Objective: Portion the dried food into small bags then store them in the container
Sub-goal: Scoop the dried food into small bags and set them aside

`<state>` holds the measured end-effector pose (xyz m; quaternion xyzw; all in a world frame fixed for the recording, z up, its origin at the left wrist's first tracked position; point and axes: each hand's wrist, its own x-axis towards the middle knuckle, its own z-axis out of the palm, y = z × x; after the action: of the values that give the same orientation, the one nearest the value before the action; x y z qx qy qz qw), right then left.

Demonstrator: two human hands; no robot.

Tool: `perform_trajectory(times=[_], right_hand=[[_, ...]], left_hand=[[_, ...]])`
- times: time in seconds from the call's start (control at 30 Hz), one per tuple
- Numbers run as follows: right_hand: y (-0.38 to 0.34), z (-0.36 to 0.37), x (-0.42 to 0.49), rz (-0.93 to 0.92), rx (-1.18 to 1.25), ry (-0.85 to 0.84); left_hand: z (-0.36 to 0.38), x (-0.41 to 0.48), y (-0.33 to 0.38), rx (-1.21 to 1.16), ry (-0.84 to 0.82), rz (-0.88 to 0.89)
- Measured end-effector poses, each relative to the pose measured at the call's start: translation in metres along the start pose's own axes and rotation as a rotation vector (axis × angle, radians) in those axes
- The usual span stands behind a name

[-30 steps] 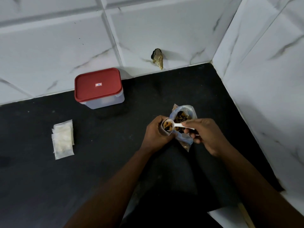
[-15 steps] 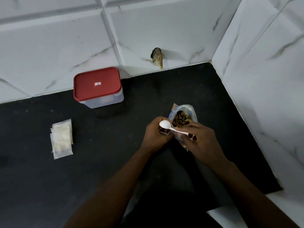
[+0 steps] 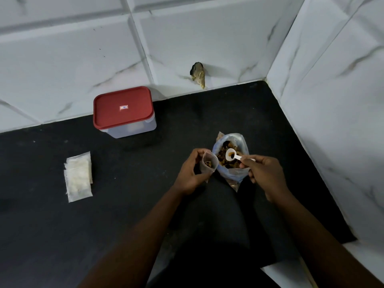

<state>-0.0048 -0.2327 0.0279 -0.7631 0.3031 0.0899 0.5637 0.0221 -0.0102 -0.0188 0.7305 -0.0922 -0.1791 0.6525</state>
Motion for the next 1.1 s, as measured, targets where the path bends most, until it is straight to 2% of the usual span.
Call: perform_trajectory(times=[0.17, 0.27, 0.33, 0.43, 0.57, 0.73, 1.1], right_hand=[[0.002, 0.007, 0.001, -0.162, -0.426, -0.014], [0.004, 0.010, 0.000, -0.318, -0.673, 0.126], [0.000, 0.011, -0.006, -0.468, -0.606, 0.157], [-0.008, 0.017, -0.020, -0.564, -0.417, 0.067], [-0.010, 0.034, -0.026, -0.499, -0.396, -0.071], [-0.005, 0.046, -0.017, -0.487, -0.487, -0.081], [-0.023, 0.080, -0.023, -0.484, -0.372, -0.267]], left_hand=[[-0.005, 0.002, 0.002, -0.116, 0.023, -0.103], [-0.009, 0.005, -0.002, -0.099, 0.049, -0.136], [-0.008, 0.006, -0.002, -0.076, 0.062, -0.127], [-0.007, 0.005, -0.003, -0.061, 0.085, -0.102], [-0.009, 0.003, -0.007, -0.031, 0.086, -0.105], [-0.015, -0.007, -0.005, -0.091, 0.131, -0.143], [-0.047, -0.041, 0.001, -0.250, 0.266, -0.167]])
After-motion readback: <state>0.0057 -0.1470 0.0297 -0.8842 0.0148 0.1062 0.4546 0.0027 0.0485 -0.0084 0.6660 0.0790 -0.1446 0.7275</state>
